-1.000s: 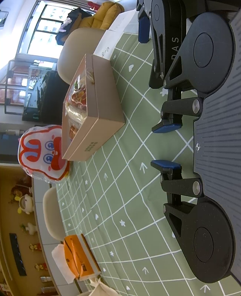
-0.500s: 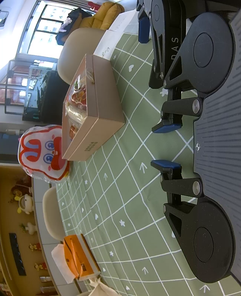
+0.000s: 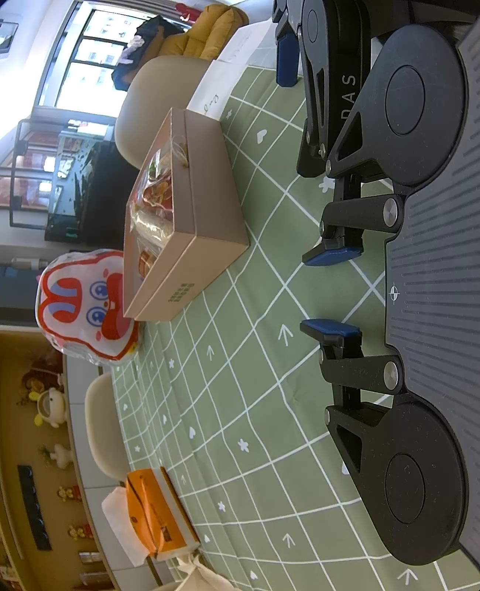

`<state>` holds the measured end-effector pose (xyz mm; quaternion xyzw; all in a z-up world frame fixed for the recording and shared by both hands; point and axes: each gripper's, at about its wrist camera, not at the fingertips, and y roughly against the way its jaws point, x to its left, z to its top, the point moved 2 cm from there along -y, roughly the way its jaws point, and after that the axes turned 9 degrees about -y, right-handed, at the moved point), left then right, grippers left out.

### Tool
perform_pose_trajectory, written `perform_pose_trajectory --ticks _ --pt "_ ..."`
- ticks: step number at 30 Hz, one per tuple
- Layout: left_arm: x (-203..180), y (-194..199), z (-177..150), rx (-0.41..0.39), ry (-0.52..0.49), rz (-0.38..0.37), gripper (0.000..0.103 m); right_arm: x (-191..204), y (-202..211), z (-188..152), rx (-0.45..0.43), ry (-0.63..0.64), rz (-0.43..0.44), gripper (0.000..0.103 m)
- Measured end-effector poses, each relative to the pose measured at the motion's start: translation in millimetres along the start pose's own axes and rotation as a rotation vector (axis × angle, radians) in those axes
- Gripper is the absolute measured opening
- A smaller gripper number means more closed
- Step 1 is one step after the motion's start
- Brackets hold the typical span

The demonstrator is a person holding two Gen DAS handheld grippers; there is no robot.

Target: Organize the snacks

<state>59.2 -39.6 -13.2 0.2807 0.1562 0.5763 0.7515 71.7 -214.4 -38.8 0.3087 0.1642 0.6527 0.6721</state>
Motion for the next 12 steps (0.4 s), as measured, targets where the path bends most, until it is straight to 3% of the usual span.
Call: perform_pose_trajectory --ticks 12 --pt "0.4 0.5 0.0 -0.002 0.008 -0.006 0.036 0.0 0.1 0.0 0.0 0.0 0.0 0.103"
